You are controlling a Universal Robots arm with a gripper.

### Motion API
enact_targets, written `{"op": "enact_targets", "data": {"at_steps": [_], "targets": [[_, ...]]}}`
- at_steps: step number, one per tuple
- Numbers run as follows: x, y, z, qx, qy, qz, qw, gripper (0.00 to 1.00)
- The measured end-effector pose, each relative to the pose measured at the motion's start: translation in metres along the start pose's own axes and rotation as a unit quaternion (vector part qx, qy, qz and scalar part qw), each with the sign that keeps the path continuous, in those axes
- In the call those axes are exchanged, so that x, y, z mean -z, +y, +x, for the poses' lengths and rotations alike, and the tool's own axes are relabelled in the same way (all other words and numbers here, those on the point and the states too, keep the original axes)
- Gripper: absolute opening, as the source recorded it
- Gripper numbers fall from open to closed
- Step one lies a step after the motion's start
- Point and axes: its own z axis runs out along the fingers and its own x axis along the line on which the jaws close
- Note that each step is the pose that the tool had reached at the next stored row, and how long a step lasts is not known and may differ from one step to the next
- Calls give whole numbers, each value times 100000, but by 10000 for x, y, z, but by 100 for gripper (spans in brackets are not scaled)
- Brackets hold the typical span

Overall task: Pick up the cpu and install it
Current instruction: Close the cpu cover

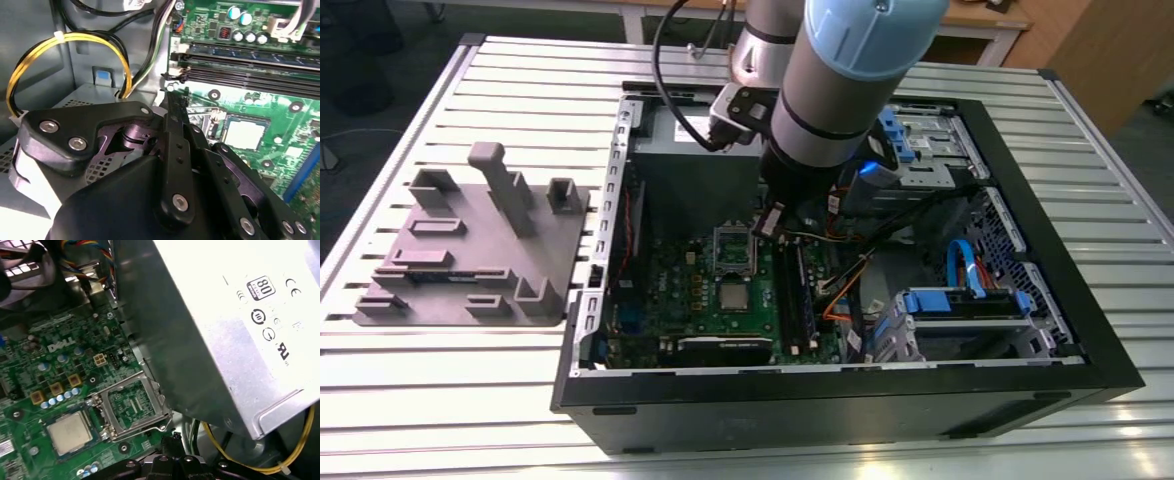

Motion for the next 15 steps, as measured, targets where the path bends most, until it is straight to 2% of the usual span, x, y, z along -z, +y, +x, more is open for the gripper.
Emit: {"op": "enact_targets", "data": {"at_steps": [3, 6, 8, 9, 15], "targets": [[-26, -5, 6, 27, -349, -182, 99999, 10], [-52, -8, 7, 82, -1179, -596, 99991, 10], [-77, -10, 9, 109, -1568, -780, 99985, 10], [-92, -12, 12, 136, -1639, -823, 99983, 10], [-162, -17, -2, 728, -1623, -985, 99979, 10]]}}
